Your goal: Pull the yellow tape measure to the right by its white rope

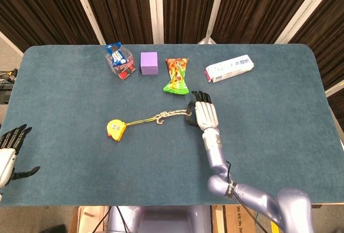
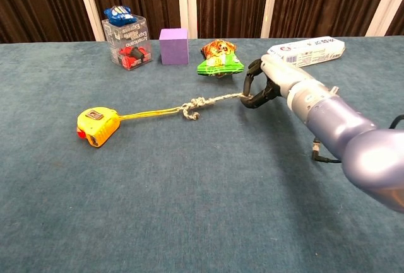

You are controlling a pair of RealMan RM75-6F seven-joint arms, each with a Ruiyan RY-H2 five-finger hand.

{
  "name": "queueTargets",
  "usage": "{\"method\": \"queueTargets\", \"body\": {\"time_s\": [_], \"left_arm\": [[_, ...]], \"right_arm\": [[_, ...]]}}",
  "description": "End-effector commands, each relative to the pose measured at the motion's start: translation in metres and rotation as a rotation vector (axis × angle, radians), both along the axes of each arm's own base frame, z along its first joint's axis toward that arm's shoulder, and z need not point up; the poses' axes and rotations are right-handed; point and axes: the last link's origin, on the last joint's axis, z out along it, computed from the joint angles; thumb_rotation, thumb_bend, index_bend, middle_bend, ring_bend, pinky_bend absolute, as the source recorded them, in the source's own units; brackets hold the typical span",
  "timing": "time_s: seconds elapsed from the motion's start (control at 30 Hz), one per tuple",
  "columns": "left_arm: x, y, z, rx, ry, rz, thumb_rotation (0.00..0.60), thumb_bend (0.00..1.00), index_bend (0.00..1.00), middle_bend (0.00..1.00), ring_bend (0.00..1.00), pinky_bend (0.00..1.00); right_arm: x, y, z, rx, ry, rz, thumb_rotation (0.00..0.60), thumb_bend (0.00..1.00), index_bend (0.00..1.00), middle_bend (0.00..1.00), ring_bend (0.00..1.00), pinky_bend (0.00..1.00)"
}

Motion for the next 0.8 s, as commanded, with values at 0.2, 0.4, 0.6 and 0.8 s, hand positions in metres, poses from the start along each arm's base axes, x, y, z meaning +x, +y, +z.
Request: {"method": "queueTargets", "body": {"time_s": [0.2,0.4,0.6,0.8], "left_arm": [[0.001,-0.001,0.0,0.0,-0.001,-0.001,0.6,0.0,0.0,0.0,0.0,0.0],[0.002,-0.001,0.0,0.001,0.006,-0.009,0.6,0.0,0.0,0.0,0.0,0.0],[0.003,-0.002,-0.001,0.005,0.009,-0.016,0.6,0.0,0.0,0.0,0.0,0.0],[0.004,-0.002,-0.001,0.008,0.014,-0.028,0.6,0.0,0.0,0.0,0.0,0.0]], "right_arm": [[-0.013,0.009,0.037,-0.038,-0.007,0.011,0.6,0.47,0.66,0.15,0.0,0.0],[-0.027,0.022,0.065,-0.054,-0.022,0.007,0.6,0.49,0.66,0.15,0.0,0.0],[-0.039,0.033,0.095,-0.081,-0.008,0.013,0.6,0.49,0.67,0.15,0.0,0.0],[-0.054,0.041,0.123,-0.107,0.066,0.032,0.6,0.49,0.67,0.15,0.0,0.0]]}}
